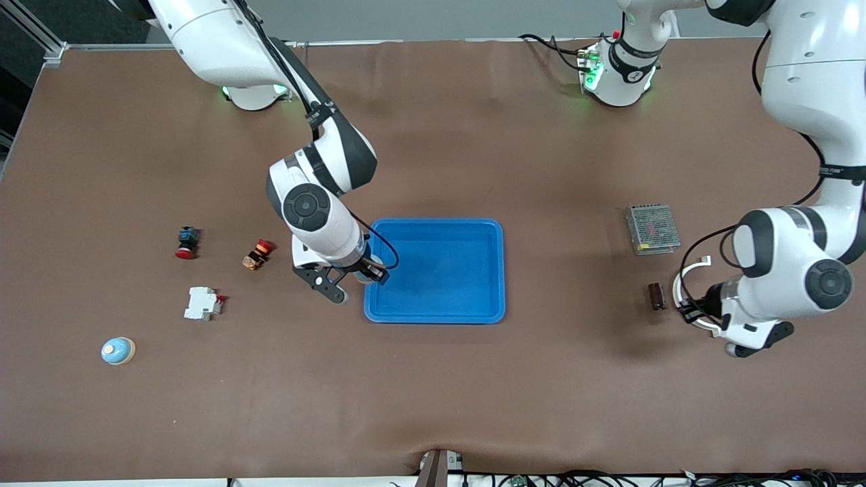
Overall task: Place electrolytic capacitor and blue bell in tray
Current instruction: 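Carry the bell and the capacitor with both grippers over the blue tray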
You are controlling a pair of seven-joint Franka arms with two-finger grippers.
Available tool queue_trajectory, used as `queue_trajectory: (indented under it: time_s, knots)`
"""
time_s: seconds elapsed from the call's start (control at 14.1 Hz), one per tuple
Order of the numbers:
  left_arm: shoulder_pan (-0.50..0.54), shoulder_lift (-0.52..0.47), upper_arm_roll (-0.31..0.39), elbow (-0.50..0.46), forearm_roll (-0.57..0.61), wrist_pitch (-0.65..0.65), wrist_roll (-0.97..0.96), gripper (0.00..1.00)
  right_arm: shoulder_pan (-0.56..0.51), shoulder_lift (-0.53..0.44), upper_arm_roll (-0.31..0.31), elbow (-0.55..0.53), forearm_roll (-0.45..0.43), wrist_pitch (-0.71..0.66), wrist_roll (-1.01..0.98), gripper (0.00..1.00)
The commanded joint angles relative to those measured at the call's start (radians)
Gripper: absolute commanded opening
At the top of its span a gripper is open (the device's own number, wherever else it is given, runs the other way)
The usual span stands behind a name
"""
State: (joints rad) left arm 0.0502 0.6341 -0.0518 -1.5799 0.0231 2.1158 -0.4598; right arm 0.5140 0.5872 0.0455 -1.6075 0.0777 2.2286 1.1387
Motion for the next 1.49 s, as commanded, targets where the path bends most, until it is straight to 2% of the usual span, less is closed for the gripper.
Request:
queue_trajectory:
  time_s: [0.0,0.35,0.78,1.06,1.41]
  knots:
    - [-0.084,-0.014,0.006,0.026,0.02,-0.071,-0.156,0.17,0.034,0.014,-0.01,-0.043,0.024,0.061,0.058,0.0]
    - [-0.254,-0.042,0.004,0.046,0.021,-0.14,-0.451,0.17,0.098,0.062,-0.012,-0.042,0.024,0.104,0.13,0.0]
    - [-0.432,-0.053,0.003,0.04,0.02,-0.148,-0.73,0.17,0.132,0.103,-0.012,-0.045,0.024,0.14,0.157,0.0]
    - [-0.541,-0.037,0.003,0.035,0.018,-0.145,-0.855,0.17,0.152,0.115,-0.013,-0.089,0.022,0.192,0.167,0.0]
    - [-0.616,-0.013,0.0,0.031,0.009,-0.12,-0.953,0.17,0.17,0.115,-0.013,-0.144,0.022,0.255,0.168,0.0]
